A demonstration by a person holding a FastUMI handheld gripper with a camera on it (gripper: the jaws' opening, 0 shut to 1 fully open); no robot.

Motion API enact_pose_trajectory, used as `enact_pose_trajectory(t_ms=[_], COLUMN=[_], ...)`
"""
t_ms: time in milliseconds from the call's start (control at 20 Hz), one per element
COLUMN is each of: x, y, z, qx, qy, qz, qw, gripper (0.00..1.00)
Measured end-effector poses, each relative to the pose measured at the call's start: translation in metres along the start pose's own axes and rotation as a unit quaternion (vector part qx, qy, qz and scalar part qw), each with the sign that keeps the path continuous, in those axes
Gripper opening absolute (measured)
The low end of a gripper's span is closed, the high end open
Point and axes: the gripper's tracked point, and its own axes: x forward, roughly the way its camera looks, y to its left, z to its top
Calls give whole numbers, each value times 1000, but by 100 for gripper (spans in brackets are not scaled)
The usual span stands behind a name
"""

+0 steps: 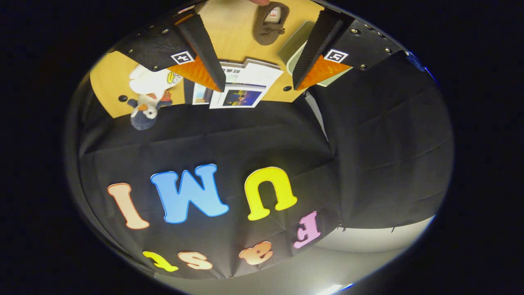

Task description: Open the storage box then place both shoes into the box .Put the left shoe in first, then the right shoe, with the right side of both shoes facing outward in a uniform manner.

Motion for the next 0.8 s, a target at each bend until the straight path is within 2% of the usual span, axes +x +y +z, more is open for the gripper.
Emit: enact_pose_trajectory(t_ms=[250,550,700,800], x=[27,51,64,71], y=[34,61,70,83], z=[-52,-104,-132,-149], qx=[51,122,160,200], qy=[70,144,181,203], qz=[70,112,133,161], qw=[994,976,961,945], gripper=[99,97,97,97])
